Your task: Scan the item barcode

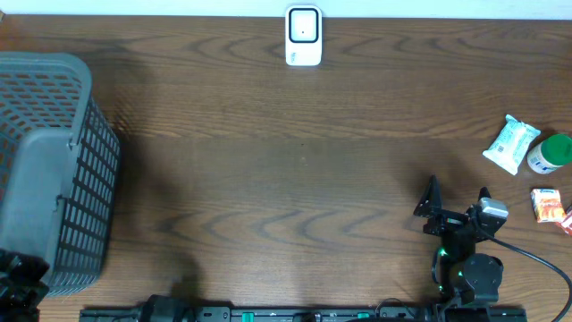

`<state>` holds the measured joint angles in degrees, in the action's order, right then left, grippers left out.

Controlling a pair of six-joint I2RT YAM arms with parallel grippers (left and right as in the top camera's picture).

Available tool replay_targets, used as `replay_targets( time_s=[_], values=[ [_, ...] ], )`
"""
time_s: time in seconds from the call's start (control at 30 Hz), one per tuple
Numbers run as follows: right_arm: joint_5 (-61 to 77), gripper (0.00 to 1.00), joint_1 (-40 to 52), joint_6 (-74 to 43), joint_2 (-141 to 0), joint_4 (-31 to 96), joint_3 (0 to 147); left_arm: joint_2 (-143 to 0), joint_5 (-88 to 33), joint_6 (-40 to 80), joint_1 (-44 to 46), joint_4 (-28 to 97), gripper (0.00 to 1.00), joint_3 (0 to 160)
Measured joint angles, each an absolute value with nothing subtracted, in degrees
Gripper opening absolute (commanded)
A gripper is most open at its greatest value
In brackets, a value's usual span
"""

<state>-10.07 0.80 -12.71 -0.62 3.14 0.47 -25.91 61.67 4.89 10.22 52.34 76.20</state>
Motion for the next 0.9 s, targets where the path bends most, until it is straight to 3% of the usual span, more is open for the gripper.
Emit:
replay_targets(
  time_s=[0.13, 0.27, 0.5, 0.67, 0.9],
  values=[
    [-10.0, 0.99, 0.8, -12.7, -0.6, 3.2, 0.5, -25.9, 60.9, 5.1, 10.2, 53.8, 0.98, 76.3],
    [-10.0, 0.99, 0.8, -12.5, -0.6, 3.2, 0.5, -25.2, 46.4, 12.6, 9.0, 60.6, 0.98, 76.0],
    [-9.9, 0.99, 0.8, -12.5, -0.6, 3.2, 0.5, -18.9, 28.3, 30.8, 4.8, 57.3, 0.98, 62.5],
    [-9.8, 0.99, 0.8, -12.5, -0.6, 3.2, 0.4, -10.5, 24.3, 37.7, 3.8, 37.4, 0.98, 42.8],
    [-9.8, 0.99, 0.8, -12.5, -0.6, 3.1, 0.4, -4.2, 15.2, 33.1, 3.8, 1.8, 0.98, 18.6]
  ],
)
